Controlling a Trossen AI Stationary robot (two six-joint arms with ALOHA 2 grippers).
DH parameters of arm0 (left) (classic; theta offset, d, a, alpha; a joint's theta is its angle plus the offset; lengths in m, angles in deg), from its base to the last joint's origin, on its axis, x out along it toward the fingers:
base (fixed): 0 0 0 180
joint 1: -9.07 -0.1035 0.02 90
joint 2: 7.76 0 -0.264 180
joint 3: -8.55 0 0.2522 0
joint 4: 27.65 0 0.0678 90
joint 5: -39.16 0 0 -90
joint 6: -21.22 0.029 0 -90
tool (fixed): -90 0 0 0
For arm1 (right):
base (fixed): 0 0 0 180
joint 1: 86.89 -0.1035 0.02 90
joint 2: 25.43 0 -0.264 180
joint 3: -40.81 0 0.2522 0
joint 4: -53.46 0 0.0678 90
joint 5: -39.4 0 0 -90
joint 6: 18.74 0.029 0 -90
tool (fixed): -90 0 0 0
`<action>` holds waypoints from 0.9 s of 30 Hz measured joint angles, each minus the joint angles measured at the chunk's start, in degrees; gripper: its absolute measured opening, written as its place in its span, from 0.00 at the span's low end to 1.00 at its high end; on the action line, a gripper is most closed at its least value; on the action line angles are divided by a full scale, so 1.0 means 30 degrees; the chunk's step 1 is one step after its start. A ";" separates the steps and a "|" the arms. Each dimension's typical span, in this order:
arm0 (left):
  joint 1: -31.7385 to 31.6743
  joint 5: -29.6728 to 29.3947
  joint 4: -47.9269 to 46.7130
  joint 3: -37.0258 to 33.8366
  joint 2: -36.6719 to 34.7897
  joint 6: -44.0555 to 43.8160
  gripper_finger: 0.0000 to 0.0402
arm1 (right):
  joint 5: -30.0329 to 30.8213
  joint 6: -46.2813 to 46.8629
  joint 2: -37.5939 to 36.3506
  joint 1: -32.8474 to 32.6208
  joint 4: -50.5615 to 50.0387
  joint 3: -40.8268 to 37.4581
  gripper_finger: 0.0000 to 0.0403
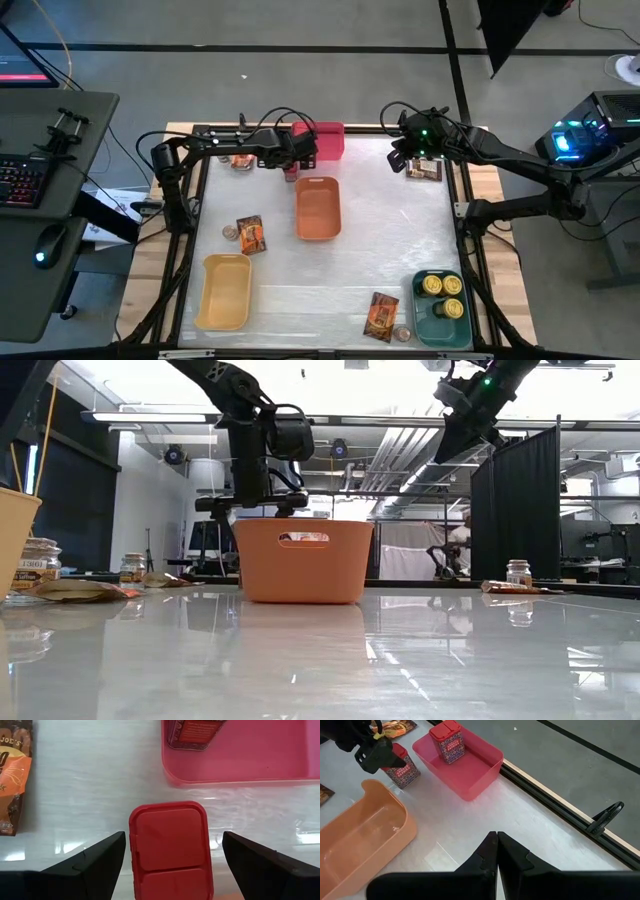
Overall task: Sort spices by type
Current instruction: Put the red spice can into the red bin
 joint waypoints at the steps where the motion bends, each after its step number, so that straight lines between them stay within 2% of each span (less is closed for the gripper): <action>1: 0.0000 0.0000 -0.0005 0.0000 0.0000 0.0159 0.80 | 0.0000 -0.0007 0.0000 0.0000 0.0000 0.0000 0.00; 9: 0.0000 0.0000 0.0112 0.0000 0.0000 0.0444 0.80 | 0.0000 -0.0118 0.0000 0.0000 0.0022 0.0000 0.00; 17: -0.0007 -0.0336 0.1963 0.0000 0.0000 0.1090 0.80 | -0.0015 -0.0317 0.0000 0.0000 0.0049 0.0000 0.00; 22: 0.0029 -0.0406 0.1882 0.0000 0.0000 0.0279 0.80 | -0.0160 -0.0514 0.0000 -0.0005 0.0051 0.0000 0.00; 27: 0.0030 -0.0437 0.1853 0.0000 0.0000 0.2130 0.80 | -0.0420 -0.0628 0.0000 0.0000 0.0051 0.0000 0.00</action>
